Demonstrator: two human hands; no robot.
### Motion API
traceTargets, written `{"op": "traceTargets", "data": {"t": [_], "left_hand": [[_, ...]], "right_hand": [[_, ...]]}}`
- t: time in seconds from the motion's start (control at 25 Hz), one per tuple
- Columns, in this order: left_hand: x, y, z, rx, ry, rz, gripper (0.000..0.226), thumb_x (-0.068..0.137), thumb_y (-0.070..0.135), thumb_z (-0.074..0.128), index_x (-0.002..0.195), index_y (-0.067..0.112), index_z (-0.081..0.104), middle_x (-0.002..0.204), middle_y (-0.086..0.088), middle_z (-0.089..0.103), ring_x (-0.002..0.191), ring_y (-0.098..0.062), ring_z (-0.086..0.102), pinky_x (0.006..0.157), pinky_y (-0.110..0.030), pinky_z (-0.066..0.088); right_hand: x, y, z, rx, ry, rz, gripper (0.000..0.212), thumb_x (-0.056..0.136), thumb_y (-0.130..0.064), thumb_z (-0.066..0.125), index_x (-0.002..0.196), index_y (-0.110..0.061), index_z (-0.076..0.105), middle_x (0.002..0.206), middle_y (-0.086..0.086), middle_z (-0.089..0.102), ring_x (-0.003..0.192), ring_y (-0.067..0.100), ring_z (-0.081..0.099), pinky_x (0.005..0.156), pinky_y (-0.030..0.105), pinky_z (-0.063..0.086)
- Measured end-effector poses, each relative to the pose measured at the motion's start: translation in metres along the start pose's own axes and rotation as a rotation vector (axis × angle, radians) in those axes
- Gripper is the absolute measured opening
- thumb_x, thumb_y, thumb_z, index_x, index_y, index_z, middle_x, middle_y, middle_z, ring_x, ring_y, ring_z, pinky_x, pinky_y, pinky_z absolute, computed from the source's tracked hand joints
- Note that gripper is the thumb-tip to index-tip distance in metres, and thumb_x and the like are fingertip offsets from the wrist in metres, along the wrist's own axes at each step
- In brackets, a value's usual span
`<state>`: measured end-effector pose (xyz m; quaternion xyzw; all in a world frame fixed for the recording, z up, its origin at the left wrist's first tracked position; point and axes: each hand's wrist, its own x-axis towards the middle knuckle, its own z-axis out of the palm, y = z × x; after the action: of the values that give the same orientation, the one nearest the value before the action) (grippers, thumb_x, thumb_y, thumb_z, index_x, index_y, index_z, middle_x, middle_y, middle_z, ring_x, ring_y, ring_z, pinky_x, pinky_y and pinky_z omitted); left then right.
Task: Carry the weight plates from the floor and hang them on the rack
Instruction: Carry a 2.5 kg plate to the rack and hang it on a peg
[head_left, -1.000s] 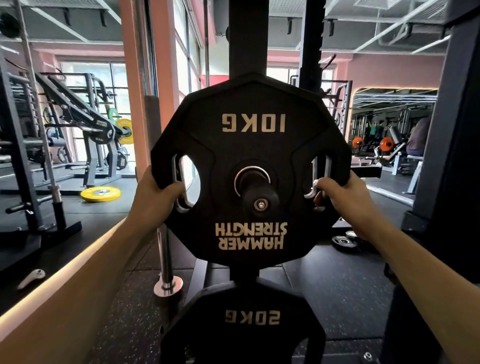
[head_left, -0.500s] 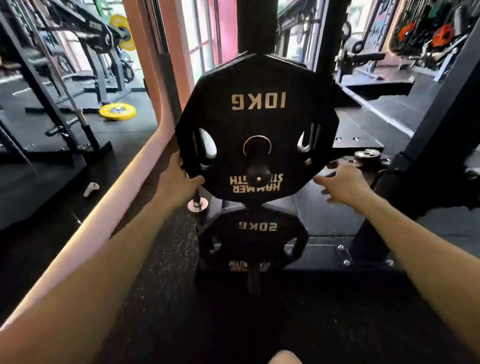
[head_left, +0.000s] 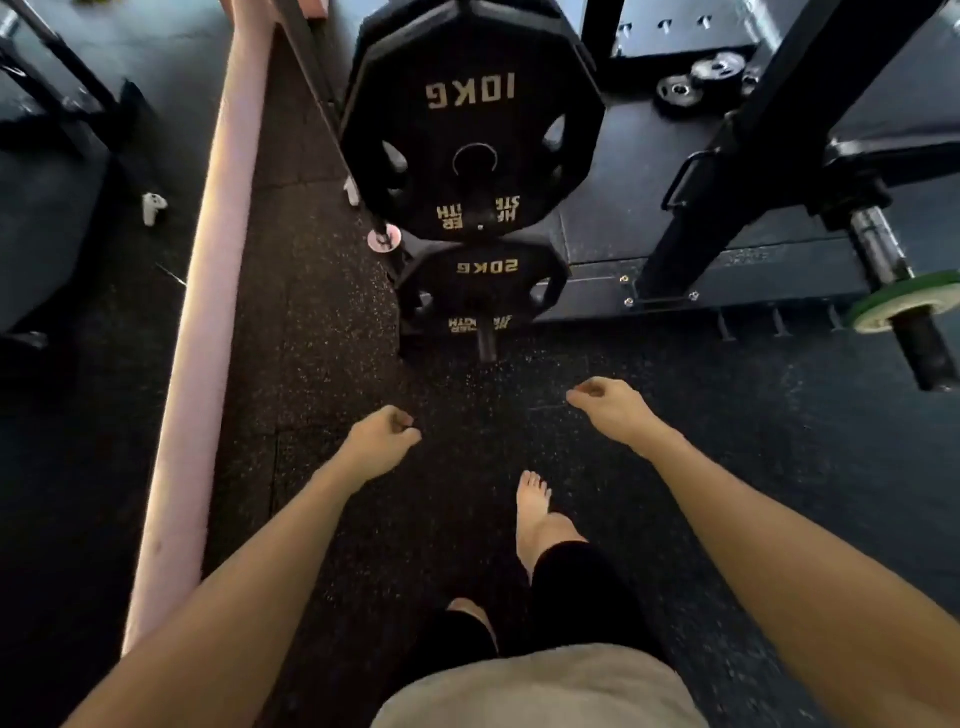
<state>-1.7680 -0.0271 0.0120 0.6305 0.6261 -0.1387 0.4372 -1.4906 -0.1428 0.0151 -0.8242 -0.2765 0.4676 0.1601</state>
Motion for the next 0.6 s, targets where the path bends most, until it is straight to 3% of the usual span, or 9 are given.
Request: {"op": "traceTargets", "data": {"t": [0.12, 0.24, 0.4, 0.6], "left_hand": [[-0.056, -0.054, 0.05, -0.026, -0.125, -0.08, 0.036, 0.097, 0.035, 0.057, 0.125, 0.014, 0.058, 0.119, -0.007, 0.063, 0.1, -0.023, 0.06, 0.08, -0.031, 0.047], [-0.109, -0.109, 0.093, 0.029, -0.174, -0.086, 0.034, 0.096, 0.032, 0.058, 0.123, 0.012, 0.06, 0.116, -0.009, 0.065, 0.093, -0.021, 0.06, 0.075, -0.027, 0.045], [-0.153, -0.174, 0.124, 0.134, -0.241, -0.118, 0.033, 0.096, 0.032, 0.057, 0.122, 0.012, 0.061, 0.118, -0.012, 0.065, 0.101, -0.026, 0.062, 0.079, -0.03, 0.048], [-0.179, -0.194, 0.133, 0.291, -0.306, -0.089, 0.034, 0.095, 0.033, 0.057, 0.121, 0.011, 0.06, 0.12, -0.014, 0.064, 0.109, -0.031, 0.062, 0.091, -0.036, 0.054]], "right_hand": [[-0.055, 0.045, 0.037, 0.013, -0.057, 0.119, 0.034, 0.098, -0.038, 0.054, 0.121, -0.014, 0.061, 0.109, 0.004, 0.063, 0.09, 0.016, 0.055, 0.08, 0.031, 0.043], [-0.108, 0.1, 0.078, 0.025, -0.089, 0.211, 0.035, 0.096, -0.037, 0.056, 0.117, -0.011, 0.063, 0.112, 0.007, 0.065, 0.098, 0.021, 0.058, 0.081, 0.032, 0.044], [-0.171, 0.166, 0.122, 0.059, -0.127, 0.304, 0.025, 0.095, -0.035, 0.057, 0.109, -0.014, 0.064, 0.106, 0.008, 0.065, 0.09, 0.02, 0.057, 0.076, 0.032, 0.044], [-0.234, 0.239, 0.122, 0.282, 0.003, 0.407, 0.017, 0.095, -0.033, 0.058, 0.093, -0.017, 0.065, 0.098, 0.009, 0.067, 0.084, 0.021, 0.059, 0.067, 0.032, 0.044]]}}
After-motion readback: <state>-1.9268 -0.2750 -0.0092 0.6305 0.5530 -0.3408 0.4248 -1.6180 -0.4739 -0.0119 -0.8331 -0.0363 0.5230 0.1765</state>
